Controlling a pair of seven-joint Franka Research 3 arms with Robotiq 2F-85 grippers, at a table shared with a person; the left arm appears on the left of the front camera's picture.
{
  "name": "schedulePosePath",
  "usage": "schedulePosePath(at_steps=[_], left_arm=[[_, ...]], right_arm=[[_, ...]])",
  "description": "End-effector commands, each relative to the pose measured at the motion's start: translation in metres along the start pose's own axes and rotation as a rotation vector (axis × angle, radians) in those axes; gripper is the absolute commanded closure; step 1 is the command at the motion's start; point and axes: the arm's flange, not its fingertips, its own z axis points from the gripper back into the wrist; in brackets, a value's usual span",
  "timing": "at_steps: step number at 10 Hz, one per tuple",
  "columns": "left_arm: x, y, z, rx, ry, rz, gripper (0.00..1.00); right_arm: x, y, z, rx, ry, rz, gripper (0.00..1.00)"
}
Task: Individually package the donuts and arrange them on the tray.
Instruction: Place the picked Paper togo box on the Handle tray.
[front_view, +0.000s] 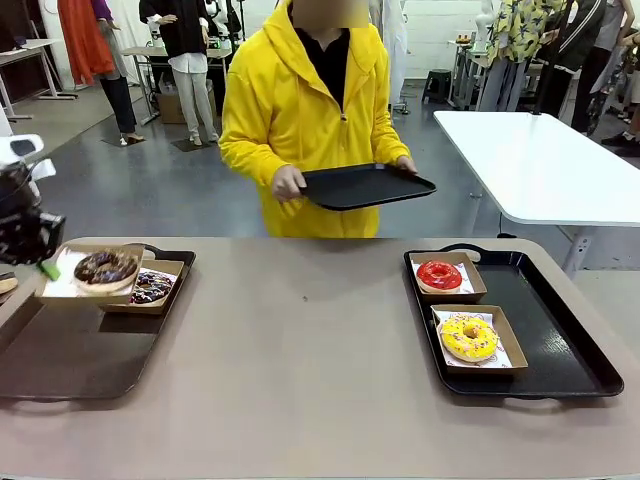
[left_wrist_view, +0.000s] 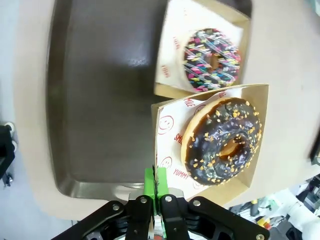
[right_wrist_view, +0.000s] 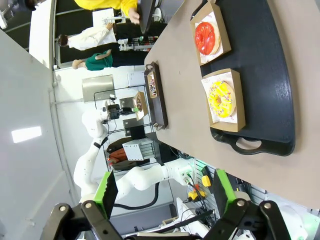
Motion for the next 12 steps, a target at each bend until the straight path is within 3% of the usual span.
schedulePosePath(at_steps=[1,3,9,12], left_arm=[[0.008,0.003,-0.011,0.073,0.007,-0.049,0.99],[0.002,0.009,-0.013,0.027,0.014,-0.011,0.99],[0.005,0.008,-0.015,0.043,0.018,-0.02,0.99],[-0.047,-0.003,-0.024,0.106,-0.063,-0.263,0.99]], right_arm=[[-0.002,0.003,0.0,0.006,0.004,-0.008,0.0],[-0.002,0.003,0.0,0.006,0.004,-0.008,0.0],[-0.002,0.003,0.0,0.006,0.004,-0.008,0.0],[-0.002,0.003,0.0,0.006,0.004,-0.008,0.0]])
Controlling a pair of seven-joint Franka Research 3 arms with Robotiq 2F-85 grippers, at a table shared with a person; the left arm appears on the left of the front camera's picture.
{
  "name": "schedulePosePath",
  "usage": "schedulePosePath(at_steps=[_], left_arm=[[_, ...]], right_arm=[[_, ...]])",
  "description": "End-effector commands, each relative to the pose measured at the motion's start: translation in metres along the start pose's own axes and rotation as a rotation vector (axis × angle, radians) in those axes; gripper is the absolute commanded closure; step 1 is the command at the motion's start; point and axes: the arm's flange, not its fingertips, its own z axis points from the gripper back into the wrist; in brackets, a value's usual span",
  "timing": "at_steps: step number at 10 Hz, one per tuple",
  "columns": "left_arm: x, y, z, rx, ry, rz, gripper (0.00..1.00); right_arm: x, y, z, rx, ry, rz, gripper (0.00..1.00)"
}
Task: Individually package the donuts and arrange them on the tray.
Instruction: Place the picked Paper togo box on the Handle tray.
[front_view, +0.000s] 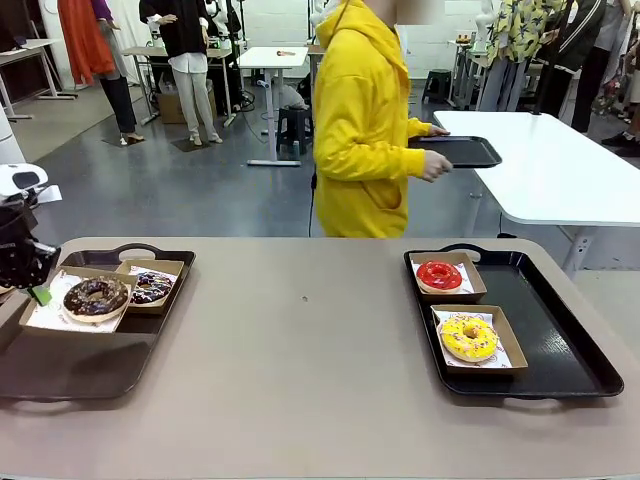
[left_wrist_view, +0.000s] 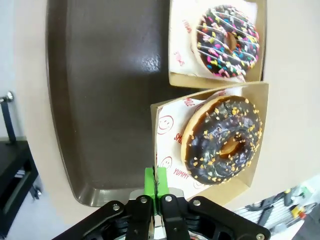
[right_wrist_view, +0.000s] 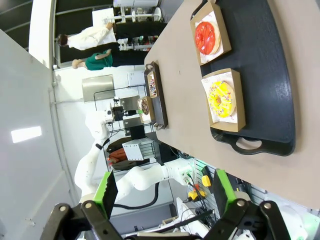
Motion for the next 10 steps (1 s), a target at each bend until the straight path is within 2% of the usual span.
schedulePosePath(at_steps=[1,9,10], left_arm=[[-0.037,-0.009,-0.009,0.025,-0.057,-0.112,0.99],[-0.015,-0.025,-0.062,0.033,0.01,-0.022,0.99],[-0.014,-0.026,-0.065,0.031,0.015,-0.039,0.39]], right_arm=[[-0.002,0.002,0.001,0.007,0.002,-0.009,0.0],[-0.002,0.002,0.001,0.007,0.002,-0.009,0.0],[-0.002,0.002,0.001,0.007,0.002,-0.009,0.0]])
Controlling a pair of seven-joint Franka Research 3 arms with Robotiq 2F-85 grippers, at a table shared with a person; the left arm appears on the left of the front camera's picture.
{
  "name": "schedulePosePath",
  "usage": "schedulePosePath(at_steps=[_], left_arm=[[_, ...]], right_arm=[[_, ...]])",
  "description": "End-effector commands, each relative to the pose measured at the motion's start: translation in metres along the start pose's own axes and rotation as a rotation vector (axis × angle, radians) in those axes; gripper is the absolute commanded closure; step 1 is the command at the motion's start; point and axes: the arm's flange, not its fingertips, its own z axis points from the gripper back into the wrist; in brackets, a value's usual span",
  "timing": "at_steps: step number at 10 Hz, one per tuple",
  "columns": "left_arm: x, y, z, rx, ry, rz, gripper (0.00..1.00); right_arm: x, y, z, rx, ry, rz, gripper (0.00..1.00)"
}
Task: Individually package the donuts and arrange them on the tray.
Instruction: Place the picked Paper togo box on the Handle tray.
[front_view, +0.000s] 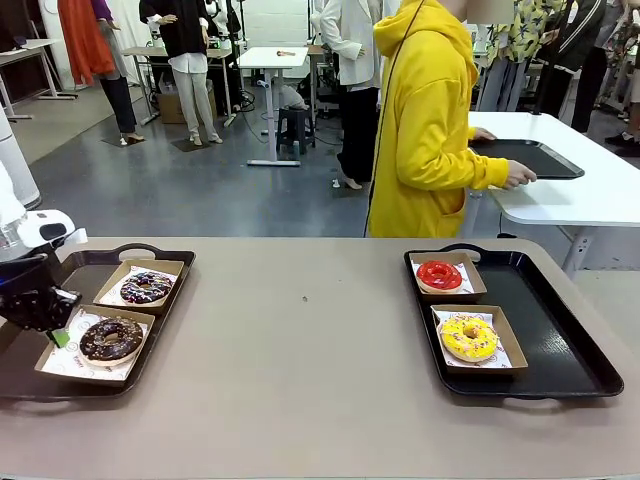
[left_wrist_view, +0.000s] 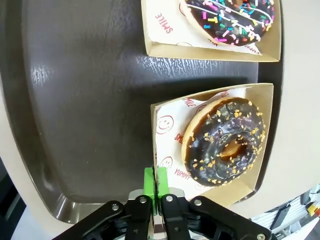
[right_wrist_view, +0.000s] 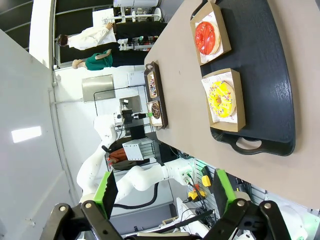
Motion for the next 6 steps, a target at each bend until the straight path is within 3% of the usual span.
schedulePosePath(at_steps=[1,2,3,4,6], left_arm=[[0.005,-0.007,0.002,0.015,-0.019,-0.005,0.39],[0.004,-0.006,0.005,0.032,-0.034,-0.007,0.0],[0.0,-0.005,0.01,0.019,-0.044,-0.009,0.35],[-0.003,-0.002,0.016,0.005,-0.049,-0.015,0.0],[-0.014,0.002,0.026,-0.01,-0.051,-0.018,0.0]], right_arm=[[-0.002,0.002,0.001,0.007,0.002,-0.008,0.0],[-0.002,0.002,0.001,0.007,0.002,-0.008,0.0],[-0.002,0.002,0.001,0.007,0.002,-0.008,0.0],[-0.002,0.002,0.001,0.007,0.002,-0.008,0.0],[-0.002,0.002,0.001,0.007,0.002,-0.008,0.0]])
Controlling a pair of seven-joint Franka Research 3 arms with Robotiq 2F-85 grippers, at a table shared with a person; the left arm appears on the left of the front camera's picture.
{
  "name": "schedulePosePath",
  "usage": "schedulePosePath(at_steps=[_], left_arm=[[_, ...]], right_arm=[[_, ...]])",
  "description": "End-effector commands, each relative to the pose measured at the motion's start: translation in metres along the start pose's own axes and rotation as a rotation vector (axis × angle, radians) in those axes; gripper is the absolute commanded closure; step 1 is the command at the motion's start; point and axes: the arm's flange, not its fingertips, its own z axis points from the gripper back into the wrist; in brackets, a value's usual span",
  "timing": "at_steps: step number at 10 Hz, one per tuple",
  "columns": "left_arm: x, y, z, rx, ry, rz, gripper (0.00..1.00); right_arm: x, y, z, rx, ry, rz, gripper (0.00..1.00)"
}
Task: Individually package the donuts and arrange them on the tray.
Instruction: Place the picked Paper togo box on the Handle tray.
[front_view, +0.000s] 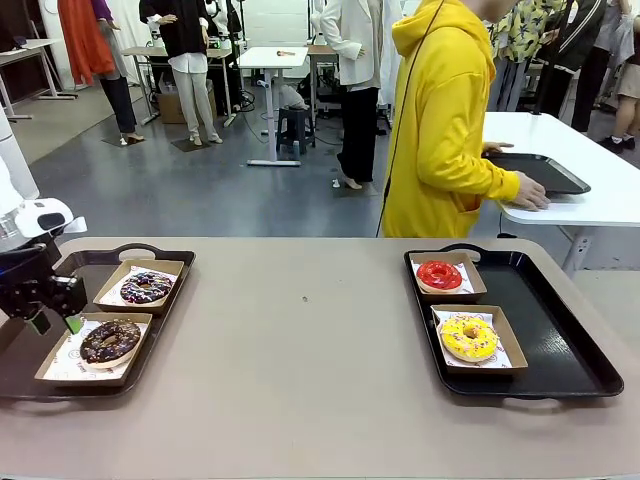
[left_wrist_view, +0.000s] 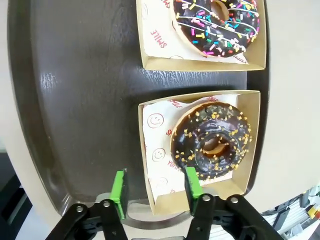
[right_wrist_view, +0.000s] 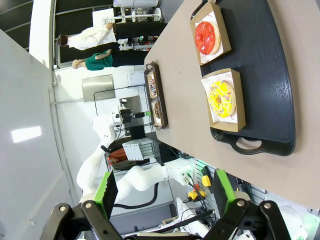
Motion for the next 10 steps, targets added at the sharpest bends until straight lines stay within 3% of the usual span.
schedulePosePath(at_steps=[1,5,10], left_arm=[[-0.019,0.007,0.013,-0.03,0.0,-0.015,0.37],[-0.031,0.01,0.017,-0.07,0.001,-0.017,0.0],[-0.014,0.01,0.025,-0.034,0.002,-0.007,0.0]], right_arm=[[-0.002,0.002,0.001,0.007,0.002,-0.008,0.0],[-0.002,0.002,0.001,0.007,0.002,-0.008,0.0],[-0.002,0.002,0.001,0.007,0.002,-0.008,0.0]])
